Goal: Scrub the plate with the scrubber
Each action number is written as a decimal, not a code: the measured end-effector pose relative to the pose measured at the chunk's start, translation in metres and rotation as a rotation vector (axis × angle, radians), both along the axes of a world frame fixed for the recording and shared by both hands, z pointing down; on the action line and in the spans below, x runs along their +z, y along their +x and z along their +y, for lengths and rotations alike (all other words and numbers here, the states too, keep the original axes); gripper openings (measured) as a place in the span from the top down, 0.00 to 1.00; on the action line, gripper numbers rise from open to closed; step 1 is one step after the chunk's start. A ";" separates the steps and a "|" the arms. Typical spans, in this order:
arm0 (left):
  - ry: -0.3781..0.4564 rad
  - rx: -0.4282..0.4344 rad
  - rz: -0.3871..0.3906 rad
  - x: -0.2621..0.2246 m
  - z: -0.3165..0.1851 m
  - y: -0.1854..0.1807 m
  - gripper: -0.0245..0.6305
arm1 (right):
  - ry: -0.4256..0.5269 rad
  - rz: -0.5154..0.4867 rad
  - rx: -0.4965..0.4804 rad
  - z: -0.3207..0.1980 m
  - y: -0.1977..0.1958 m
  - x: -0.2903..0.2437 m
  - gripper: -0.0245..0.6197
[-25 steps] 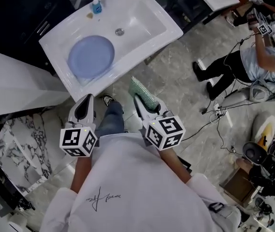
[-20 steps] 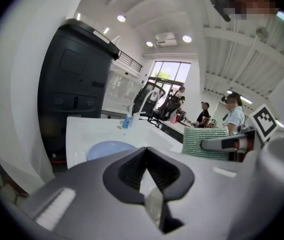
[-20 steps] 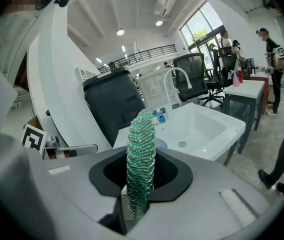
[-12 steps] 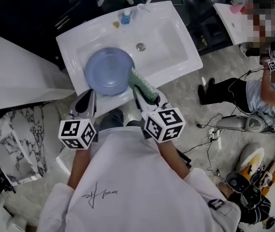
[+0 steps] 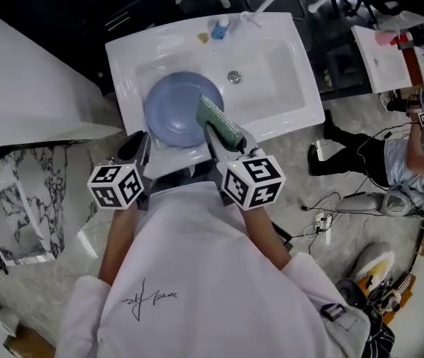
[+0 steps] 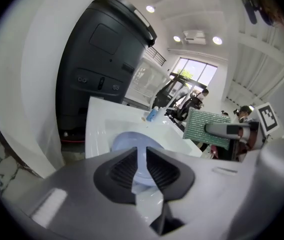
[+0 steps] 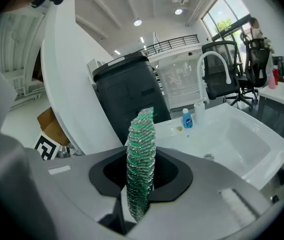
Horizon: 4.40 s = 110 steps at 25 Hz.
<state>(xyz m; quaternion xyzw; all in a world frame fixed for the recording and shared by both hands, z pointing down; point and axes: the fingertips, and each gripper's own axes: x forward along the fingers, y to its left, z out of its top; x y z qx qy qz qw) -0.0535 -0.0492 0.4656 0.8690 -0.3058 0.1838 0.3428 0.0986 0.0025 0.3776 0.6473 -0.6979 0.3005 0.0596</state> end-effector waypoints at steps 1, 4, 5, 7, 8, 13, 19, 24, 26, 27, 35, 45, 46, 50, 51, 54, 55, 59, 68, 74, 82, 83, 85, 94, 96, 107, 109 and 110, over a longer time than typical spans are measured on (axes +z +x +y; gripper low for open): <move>-0.023 -0.019 -0.002 0.006 0.000 -0.001 0.88 | -0.003 0.002 -0.007 -0.004 0.000 0.001 0.88; -0.139 -0.098 0.033 0.027 -0.001 -0.005 0.88 | -0.010 0.008 -0.030 -0.015 -0.001 0.004 0.88; -0.185 -0.129 0.052 0.034 -0.002 -0.006 0.87 | -0.012 0.011 -0.039 -0.020 0.000 0.005 0.88; -0.257 -0.183 0.072 0.047 -0.004 -0.008 0.86 | -0.016 0.017 -0.061 -0.029 0.000 0.006 0.88; -0.279 -0.204 0.076 0.052 -0.005 -0.008 0.86 | -0.020 0.021 -0.075 -0.033 -0.001 0.007 0.88; -0.397 -0.261 0.105 0.072 0.001 0.001 0.83 | -0.071 0.027 -0.167 -0.054 -0.006 0.023 0.88; -0.506 -0.354 0.134 0.092 0.007 0.009 0.72 | -0.197 0.022 -0.370 -0.065 -0.026 0.059 0.88; -0.581 -0.406 0.166 0.101 0.012 0.021 0.71 | -0.325 -0.015 -0.558 -0.066 -0.039 0.091 0.88; -0.612 -0.429 0.166 0.109 0.013 0.024 0.71 | -0.357 -0.024 -0.608 -0.068 -0.041 0.099 0.88; -0.626 -0.442 0.159 0.113 0.014 0.025 0.71 | -0.372 -0.026 -0.633 -0.069 -0.042 0.102 0.88; -0.670 -0.507 0.122 0.129 0.009 0.029 0.71 | -0.533 0.026 -0.919 -0.062 -0.052 0.135 0.88; -0.681 -0.566 0.052 0.144 0.007 0.029 0.81 | -0.654 -0.027 -1.040 -0.084 -0.059 0.157 0.88; -0.677 -0.566 0.036 0.145 0.008 0.029 0.81 | -0.662 -0.010 -1.037 -0.088 -0.057 0.158 0.88; -0.655 -0.569 -0.054 0.148 0.009 0.026 0.84 | -0.693 0.078 -1.055 -0.098 -0.060 0.162 0.88; -0.647 -0.568 -0.085 0.148 0.009 0.024 0.84 | -0.701 0.103 -1.065 -0.099 -0.063 0.164 0.88; -0.618 -0.559 -0.172 0.148 0.007 0.019 0.85 | -0.738 0.116 -1.114 -0.095 -0.075 0.169 0.86; -0.607 -0.560 -0.195 0.147 0.005 0.016 0.85 | -0.758 0.096 -1.134 -0.092 -0.080 0.170 0.86; -0.580 -0.561 -0.236 0.144 -0.003 0.010 0.85 | -0.824 0.039 -1.176 -0.086 -0.091 0.180 0.86; -0.564 -0.529 -0.245 0.145 -0.003 0.012 0.85 | -0.901 -0.031 -1.176 -0.093 -0.090 0.203 0.86; -0.554 -0.513 -0.235 0.145 -0.004 0.014 0.84 | -0.861 -0.007 -1.138 -0.108 -0.084 0.210 0.86; -0.552 -0.510 -0.210 0.145 -0.003 0.013 0.83 | -0.801 0.033 -1.064 -0.124 -0.077 0.215 0.86; -0.552 -0.510 -0.207 0.146 -0.003 0.013 0.83 | -0.799 0.035 -1.057 -0.125 -0.076 0.216 0.86; -0.550 -0.511 -0.203 0.146 -0.003 0.013 0.83 | -0.796 0.036 -1.039 -0.127 -0.074 0.218 0.86; -0.548 -0.505 -0.206 0.145 -0.003 0.013 0.82 | -0.770 0.049 -0.954 -0.143 -0.060 0.223 0.86; -0.548 -0.503 -0.206 0.145 -0.003 0.014 0.82 | -0.764 0.054 -0.934 -0.146 -0.056 0.224 0.86; -0.544 -0.498 -0.200 0.145 -0.003 0.013 0.82 | -0.727 0.074 -0.835 -0.155 -0.043 0.227 0.86; -0.542 -0.497 -0.199 0.145 -0.004 0.013 0.82 | -0.717 0.084 -0.813 -0.158 -0.038 0.228 0.86; -0.540 -0.497 -0.197 0.146 -0.004 0.013 0.82 | -0.712 0.088 -0.800 -0.159 -0.036 0.228 0.86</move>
